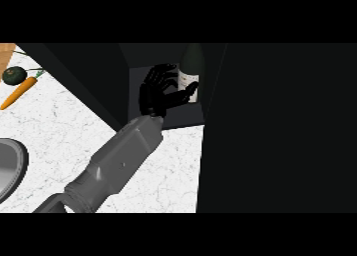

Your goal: Pick up the wine, place it into the cabinet and close the cabinet

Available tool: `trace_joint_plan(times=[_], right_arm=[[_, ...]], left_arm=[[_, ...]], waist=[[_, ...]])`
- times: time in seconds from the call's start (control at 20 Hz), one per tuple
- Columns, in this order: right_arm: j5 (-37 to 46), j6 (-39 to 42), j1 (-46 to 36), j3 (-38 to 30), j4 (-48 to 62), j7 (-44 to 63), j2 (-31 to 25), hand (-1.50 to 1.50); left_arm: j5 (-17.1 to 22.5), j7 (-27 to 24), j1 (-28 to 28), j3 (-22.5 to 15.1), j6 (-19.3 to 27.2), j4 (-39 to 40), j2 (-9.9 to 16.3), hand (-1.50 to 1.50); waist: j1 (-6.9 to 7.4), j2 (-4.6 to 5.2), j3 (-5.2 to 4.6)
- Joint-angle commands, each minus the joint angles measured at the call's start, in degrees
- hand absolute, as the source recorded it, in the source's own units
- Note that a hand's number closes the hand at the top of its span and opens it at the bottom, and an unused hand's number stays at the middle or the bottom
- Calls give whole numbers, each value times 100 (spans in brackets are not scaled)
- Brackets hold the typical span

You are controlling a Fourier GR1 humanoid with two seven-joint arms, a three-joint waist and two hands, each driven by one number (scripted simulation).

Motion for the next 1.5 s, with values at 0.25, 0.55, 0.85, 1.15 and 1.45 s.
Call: trace_joint_plan(times=[0.25, 0.55, 0.85, 1.15, 1.45], right_arm=[[-55, 12, -91, -63, 90, -81, 10, -150], [-135, 124, 171, -91, -24, -130, -60, -150], [-182, 46, 138, -18, -230, 124, -62, -150], [-132, -50, 106, -71, -154, 101, -2, -150], [40, -115, -192, -101, 73, 106, -20, -150]], left_arm=[[586, -252, -152, -164, 97, 31, -3, -150], [673, -265, -499, -363, 553, 307, -3, -150], [361, -409, -411, -1042, 774, 320, -3, -150], [366, -341, -735, -1087, 594, 464, -3, -150], [590, -845, -589, -1184, 833, -21, -3, -150]], waist=[[-41, 40, 1], [-21, 11, 8], [-39, -1, 4], [130, -18, 4], [241, -47, 3]])
